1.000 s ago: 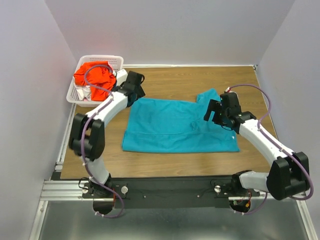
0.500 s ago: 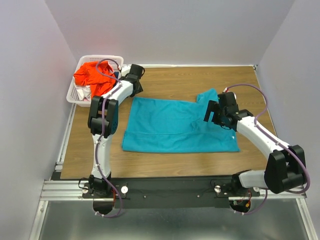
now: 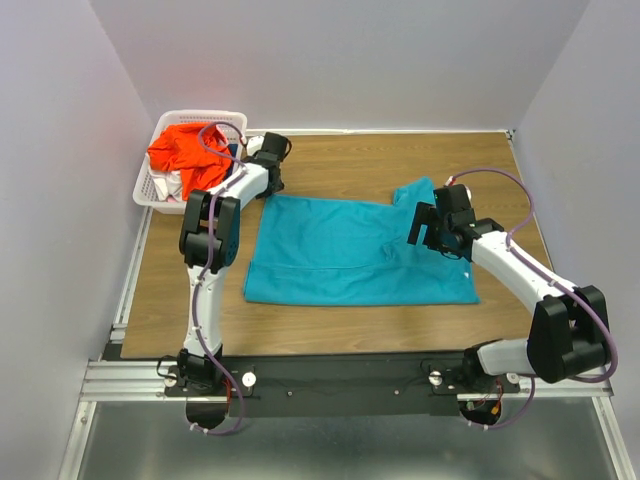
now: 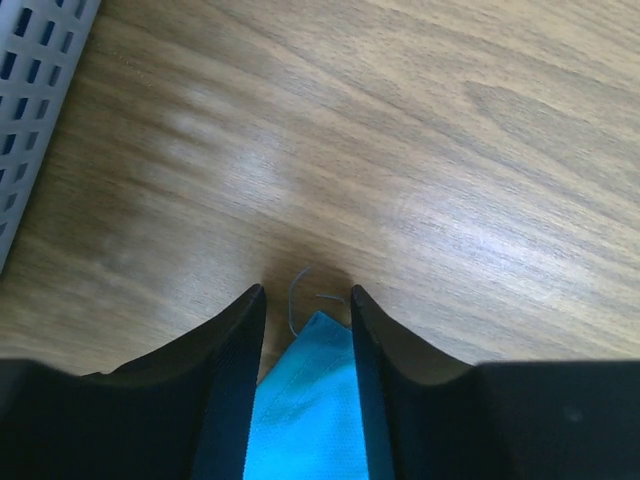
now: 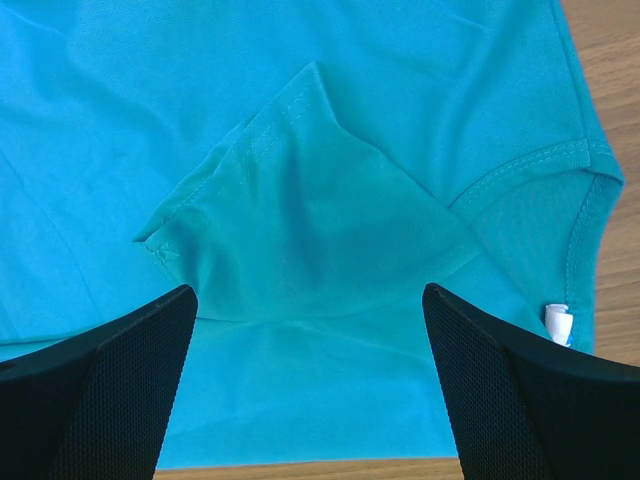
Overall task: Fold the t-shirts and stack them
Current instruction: Fold the tshirt
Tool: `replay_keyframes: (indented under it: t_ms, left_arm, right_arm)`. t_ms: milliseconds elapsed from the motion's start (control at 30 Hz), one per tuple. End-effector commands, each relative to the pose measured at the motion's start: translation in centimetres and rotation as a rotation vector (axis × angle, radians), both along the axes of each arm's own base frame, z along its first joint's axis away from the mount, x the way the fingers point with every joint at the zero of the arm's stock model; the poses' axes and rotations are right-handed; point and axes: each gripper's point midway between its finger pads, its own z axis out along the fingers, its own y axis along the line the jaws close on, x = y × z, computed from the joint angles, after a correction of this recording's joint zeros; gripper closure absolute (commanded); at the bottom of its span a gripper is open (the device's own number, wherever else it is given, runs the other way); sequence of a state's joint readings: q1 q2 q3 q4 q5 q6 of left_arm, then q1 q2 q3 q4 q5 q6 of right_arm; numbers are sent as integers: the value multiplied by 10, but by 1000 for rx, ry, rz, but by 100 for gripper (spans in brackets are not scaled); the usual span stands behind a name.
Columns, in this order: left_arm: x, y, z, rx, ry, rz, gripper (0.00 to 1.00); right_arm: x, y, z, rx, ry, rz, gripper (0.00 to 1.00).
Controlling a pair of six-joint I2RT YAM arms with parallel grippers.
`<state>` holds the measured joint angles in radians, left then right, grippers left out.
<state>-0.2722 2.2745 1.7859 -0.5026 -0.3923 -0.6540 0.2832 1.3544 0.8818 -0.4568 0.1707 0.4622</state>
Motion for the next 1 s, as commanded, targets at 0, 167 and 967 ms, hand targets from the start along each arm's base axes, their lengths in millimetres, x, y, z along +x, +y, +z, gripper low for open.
replay_keyframes:
  t_ms: [0,167,967]
  left_arm:
    - [-19,-2,-18,-25,60,-13,55]
    - [-32,-3,-21,-43,73,-18,57]
    - [-28,-15,-3,-50,21,-80,100]
  right_arm:
    - [5,-4,7,-27,-20,-10,0]
    - [5,-4,5,-24,-13,-18,0]
    - [99,-5,35,-55,-105,-170,0]
